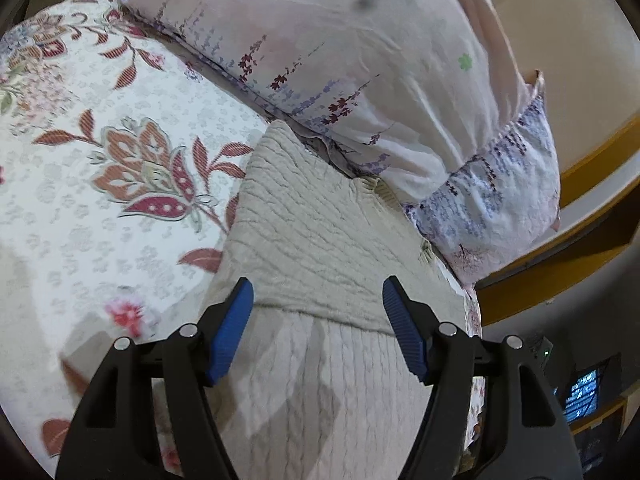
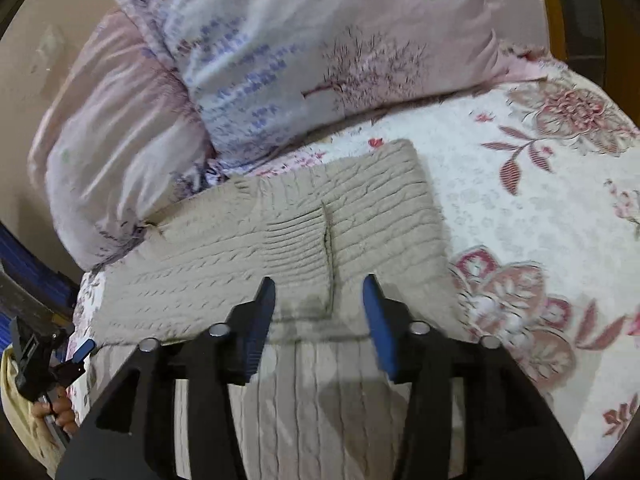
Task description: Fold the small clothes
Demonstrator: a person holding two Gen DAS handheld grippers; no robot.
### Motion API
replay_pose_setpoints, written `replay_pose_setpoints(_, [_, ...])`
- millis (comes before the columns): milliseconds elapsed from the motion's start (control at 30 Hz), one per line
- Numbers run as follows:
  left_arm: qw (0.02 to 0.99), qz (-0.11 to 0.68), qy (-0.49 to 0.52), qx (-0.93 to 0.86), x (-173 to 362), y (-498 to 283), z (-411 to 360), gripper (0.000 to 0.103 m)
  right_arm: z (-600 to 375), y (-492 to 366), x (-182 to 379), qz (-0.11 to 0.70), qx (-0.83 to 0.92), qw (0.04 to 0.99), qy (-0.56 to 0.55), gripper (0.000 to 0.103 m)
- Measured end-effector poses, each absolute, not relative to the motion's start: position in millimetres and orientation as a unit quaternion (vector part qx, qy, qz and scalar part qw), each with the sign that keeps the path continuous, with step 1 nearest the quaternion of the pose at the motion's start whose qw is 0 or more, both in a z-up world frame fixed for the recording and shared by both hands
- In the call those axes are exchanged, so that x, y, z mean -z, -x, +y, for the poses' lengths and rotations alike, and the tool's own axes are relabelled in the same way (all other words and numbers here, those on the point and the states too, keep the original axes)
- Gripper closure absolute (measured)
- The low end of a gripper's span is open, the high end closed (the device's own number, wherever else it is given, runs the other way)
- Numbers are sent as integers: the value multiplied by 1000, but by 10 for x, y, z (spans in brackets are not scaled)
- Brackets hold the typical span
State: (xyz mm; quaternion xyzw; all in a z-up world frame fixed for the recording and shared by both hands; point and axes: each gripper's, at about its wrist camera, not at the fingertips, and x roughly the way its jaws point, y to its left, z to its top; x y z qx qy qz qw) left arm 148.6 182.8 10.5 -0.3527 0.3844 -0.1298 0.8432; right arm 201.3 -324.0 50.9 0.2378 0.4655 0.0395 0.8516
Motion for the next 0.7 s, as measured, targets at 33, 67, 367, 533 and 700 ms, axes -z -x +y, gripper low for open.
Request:
replay_pose_setpoints(33, [845,384,347,131,-117,-1416,1862,36,-3268,-1949,-534,463,-44,851,-243,55])
replay_pose_setpoints(67, [847,384,344,131,-124,-1369,1884,36,-3302,-1878,-560,462,-47,850,-248,55])
replay_pose_setpoints(367, [844,402,326,141,-45,-736,2060,39,-3649,-1108,-636,477,-35,834,-274,55])
replay_pose_setpoints(533, [830,414,338,156,88,-449,2030,49,-3712,-782,-558,496,-45,813,-301,57])
replay_pose_setpoints(700, [827,421,325,180,167,-203,1893,62,-3608,-506,-503,515,-83,794,-312,69])
